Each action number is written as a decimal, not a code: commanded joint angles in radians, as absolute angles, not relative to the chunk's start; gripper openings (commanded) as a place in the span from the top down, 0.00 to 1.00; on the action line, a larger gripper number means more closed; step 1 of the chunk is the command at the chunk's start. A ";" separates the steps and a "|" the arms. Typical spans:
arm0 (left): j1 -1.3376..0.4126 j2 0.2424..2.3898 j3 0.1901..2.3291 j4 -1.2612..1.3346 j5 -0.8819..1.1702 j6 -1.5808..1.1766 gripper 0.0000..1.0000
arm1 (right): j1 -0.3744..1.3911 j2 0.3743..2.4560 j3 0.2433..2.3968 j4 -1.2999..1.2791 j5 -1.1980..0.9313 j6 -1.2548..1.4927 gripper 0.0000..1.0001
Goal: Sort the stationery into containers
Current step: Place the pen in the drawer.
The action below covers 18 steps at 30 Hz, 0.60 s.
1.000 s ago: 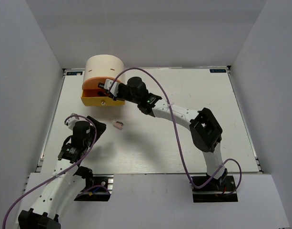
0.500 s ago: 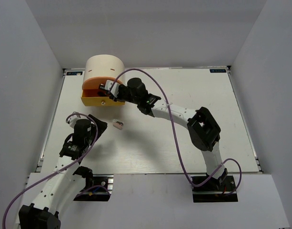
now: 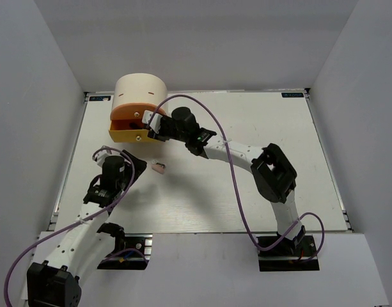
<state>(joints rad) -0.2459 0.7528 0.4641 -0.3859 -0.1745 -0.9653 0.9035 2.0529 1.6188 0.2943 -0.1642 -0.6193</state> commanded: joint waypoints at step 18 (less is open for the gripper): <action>-0.239 1.142 0.581 0.060 -0.157 -0.752 0.52 | 0.721 1.585 1.218 0.118 -0.219 -0.388 0.86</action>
